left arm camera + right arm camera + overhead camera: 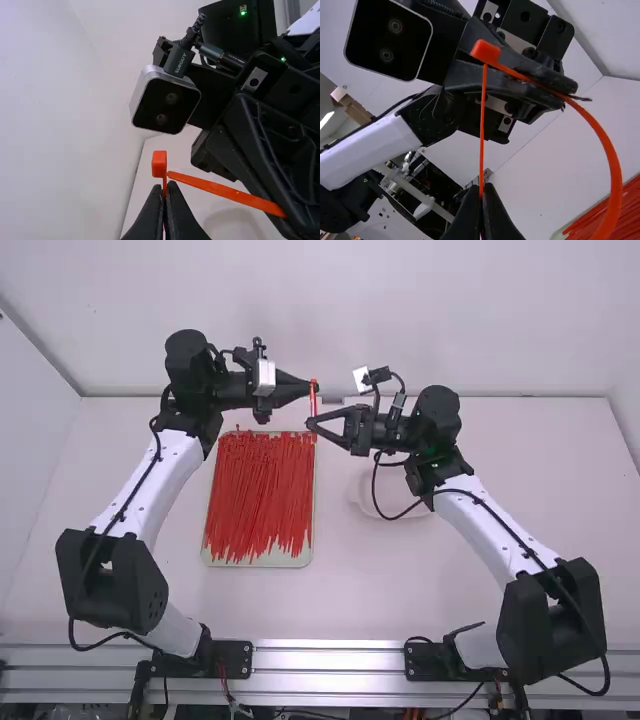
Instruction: Fasten the cable tie
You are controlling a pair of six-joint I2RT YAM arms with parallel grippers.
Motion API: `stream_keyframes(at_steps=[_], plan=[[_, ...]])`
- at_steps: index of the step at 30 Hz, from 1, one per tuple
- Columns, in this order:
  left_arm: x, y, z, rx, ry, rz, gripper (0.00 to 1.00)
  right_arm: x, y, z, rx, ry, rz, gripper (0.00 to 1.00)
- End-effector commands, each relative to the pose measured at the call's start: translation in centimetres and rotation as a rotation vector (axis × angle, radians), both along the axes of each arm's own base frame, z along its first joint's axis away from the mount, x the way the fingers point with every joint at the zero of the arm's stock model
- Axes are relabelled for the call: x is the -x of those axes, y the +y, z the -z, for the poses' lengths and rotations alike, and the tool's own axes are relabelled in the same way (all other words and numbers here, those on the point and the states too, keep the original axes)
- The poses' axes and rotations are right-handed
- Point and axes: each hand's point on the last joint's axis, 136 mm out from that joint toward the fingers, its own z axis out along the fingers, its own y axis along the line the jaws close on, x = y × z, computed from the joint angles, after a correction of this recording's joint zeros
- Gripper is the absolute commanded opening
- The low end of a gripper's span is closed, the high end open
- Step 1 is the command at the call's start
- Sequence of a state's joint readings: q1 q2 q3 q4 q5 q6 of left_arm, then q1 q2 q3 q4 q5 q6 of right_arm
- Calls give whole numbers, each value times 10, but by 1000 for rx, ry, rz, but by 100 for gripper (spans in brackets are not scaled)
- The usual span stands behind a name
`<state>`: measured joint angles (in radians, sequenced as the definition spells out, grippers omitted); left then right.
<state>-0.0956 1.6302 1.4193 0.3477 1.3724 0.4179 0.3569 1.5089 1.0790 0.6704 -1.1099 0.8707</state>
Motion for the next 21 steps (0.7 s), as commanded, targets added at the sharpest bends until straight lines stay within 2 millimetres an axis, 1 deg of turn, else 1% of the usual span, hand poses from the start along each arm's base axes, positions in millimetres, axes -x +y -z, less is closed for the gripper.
stream_keyframes(at_steps=[1,10,14,21], plan=[[10,-1,5,-4,-13,54,2,-4,-1,-12,-16,-20,13,0],[9,-1,5,-4,-10,49,2,-3,-1,-14,-22,-27,9,0],[6,6,5,-4,-13,33,2,-2,-1,-14,-22,-4,6,0],[6,6,4,-4,-22,35,2,-2,-1,-14,-22,2,2,0]])
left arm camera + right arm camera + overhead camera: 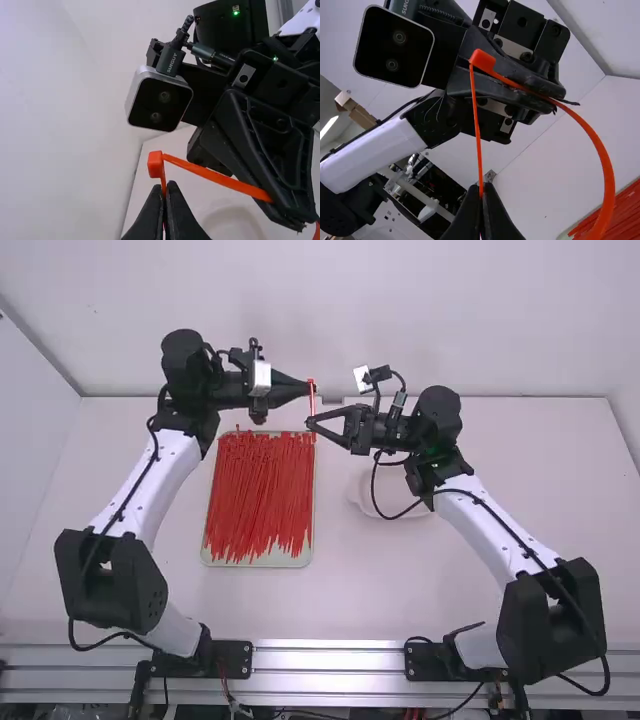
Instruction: Fasten the cable tie
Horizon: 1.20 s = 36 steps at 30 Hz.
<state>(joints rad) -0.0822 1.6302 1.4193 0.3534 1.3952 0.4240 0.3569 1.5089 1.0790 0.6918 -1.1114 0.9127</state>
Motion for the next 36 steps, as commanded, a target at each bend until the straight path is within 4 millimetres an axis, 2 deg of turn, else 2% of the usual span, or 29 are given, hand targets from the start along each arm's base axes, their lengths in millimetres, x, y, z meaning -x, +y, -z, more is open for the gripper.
stream_keyframes(at_steps=[1,17,36], plan=[[5,1,5,-4,-14,26,2,-2,-1,-11,-12,-20,7,0],[5,1,2,-3,-55,26,2,7,6,-10,-11,-2,-38,0],[10,1,3,-4,-42,52,2,7,5,-13,-18,14,-36,0]])
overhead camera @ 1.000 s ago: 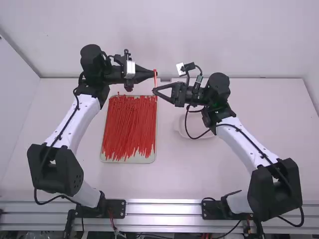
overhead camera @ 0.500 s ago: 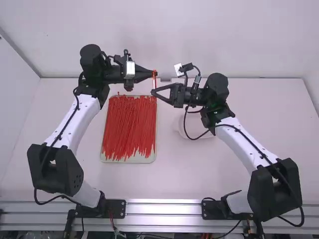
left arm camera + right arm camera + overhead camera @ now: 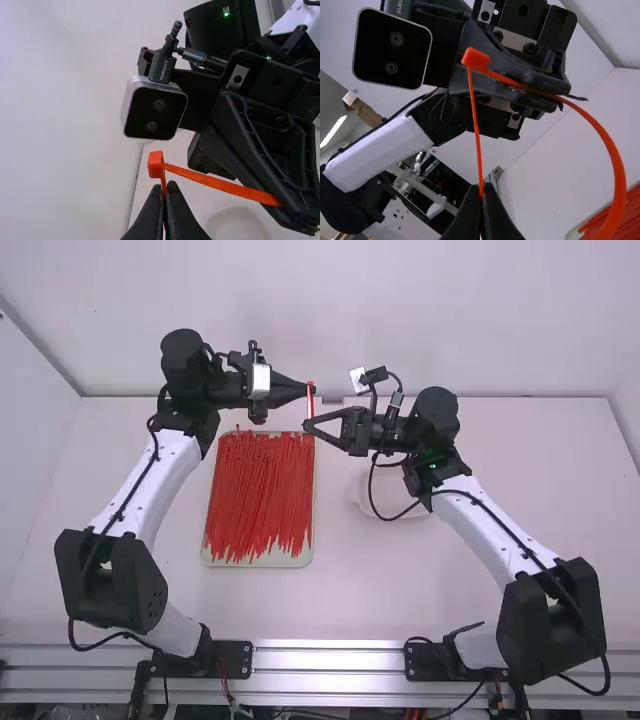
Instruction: Fasten the cable tie
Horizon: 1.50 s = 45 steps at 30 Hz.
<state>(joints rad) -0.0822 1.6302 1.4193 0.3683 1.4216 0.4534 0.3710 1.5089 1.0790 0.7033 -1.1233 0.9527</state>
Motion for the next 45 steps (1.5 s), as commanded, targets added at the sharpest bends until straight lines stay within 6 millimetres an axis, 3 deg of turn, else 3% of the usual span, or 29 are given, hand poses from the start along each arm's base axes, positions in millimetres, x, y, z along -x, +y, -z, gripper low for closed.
stream_keyframes(at_steps=[1,45], plan=[[5,1,5,-3,1,26,2,1,-1,-12,-15,-22,-9,0],[-5,2,4,0,-12,-32,2,-3,-3,-13,-22,26,5,0]])
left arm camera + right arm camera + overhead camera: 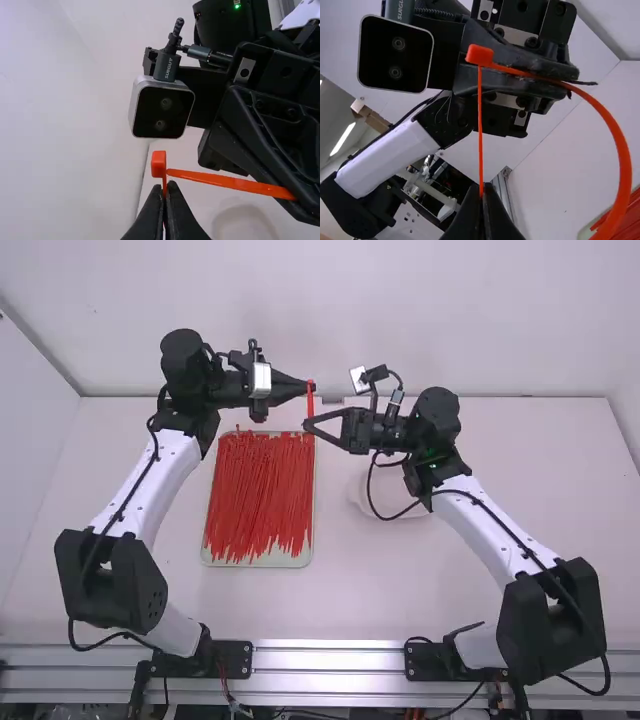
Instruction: Fasten the cable tie
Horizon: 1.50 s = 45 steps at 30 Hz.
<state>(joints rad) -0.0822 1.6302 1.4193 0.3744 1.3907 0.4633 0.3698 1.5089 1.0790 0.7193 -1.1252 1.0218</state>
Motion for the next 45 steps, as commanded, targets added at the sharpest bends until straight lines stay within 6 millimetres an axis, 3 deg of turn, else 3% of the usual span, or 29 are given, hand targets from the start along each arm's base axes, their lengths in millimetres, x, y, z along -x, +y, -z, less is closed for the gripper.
stream_keyframes(at_steps=[1,12,19,30,40,45], plan=[[1,2,4,-1,3,-1,2,-4,-3,-11,-12,-28,13,0],[-2,2,5,-1,9,-18,2,-7,-3,-12,-16,-26,32,0],[20,0,6,-9,-41,111,2,-9,-4,-13,-19,-28,43,0],[22,-1,11,-11,10,120,2,-12,-5,-22,-47,-54,68,0],[35,-23,12,-11,16,184,2,-23,-8,-26,-66,-51,137,0],[36,-24,14,-13,39,188,2,-24,-8,-29,-76,-67,144,0]])
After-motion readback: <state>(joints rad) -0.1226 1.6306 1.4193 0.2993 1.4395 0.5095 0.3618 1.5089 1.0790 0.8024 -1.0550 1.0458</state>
